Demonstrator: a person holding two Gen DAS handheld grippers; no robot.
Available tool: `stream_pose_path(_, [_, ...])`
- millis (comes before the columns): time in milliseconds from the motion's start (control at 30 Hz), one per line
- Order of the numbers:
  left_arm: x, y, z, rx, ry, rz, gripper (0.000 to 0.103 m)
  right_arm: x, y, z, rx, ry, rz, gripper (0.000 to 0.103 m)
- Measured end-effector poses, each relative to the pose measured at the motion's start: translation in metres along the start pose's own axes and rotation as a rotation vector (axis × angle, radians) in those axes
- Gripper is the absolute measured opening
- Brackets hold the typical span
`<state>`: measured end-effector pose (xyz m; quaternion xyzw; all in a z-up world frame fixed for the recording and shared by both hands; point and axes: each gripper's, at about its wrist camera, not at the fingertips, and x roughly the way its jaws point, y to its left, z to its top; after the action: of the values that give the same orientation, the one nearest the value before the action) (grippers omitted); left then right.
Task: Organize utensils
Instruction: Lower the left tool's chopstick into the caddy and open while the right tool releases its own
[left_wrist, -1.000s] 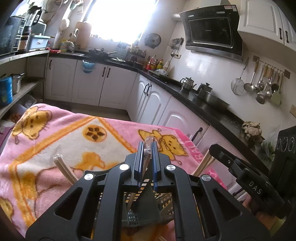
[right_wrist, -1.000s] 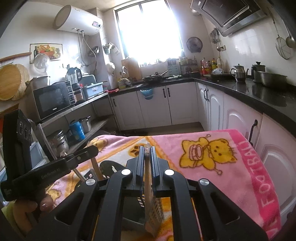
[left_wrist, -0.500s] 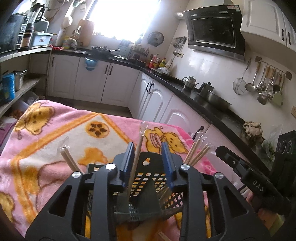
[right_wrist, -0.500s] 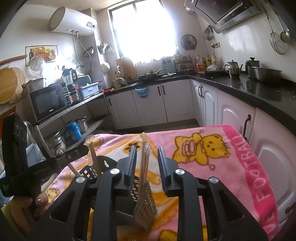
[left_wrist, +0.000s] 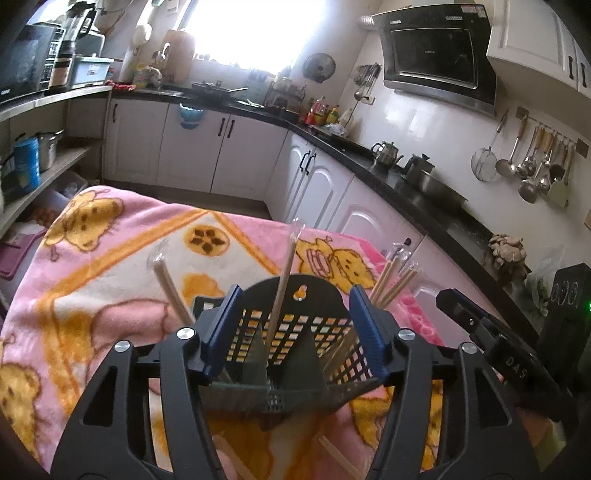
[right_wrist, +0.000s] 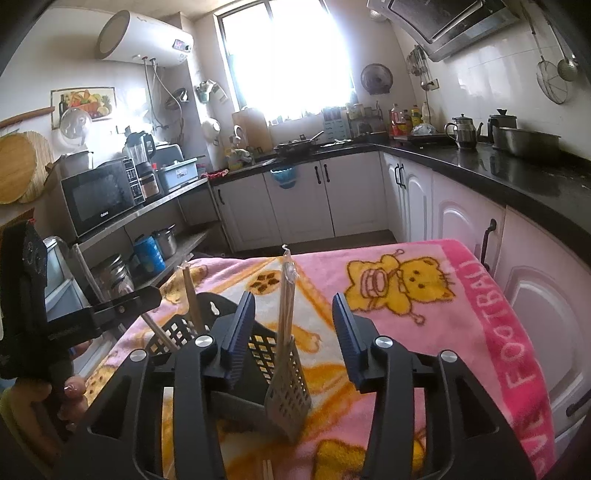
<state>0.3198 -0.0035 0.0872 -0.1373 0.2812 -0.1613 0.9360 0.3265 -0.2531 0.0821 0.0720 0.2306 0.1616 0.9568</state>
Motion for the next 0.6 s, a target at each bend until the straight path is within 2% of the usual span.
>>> stream_pose_path(433, [-0.024,0.002,-0.022,-0.014,0.016,0.007,0.075,-0.016,0.002,-0.019,0.003,0.028,0.017,0.052])
stream_pose_path(533, [-0.031,0.001,-0.026,-0.011,0.007,0.007,0.084,-0.02,0.004,-0.022,0.0,0.034,0.023,0.053])
stream_pose_path(600, [-0.036,0.001,-0.029,-0.012,0.002,0.006,0.085,-0.023,0.006,-0.023,-0.003,0.035,0.026,0.054])
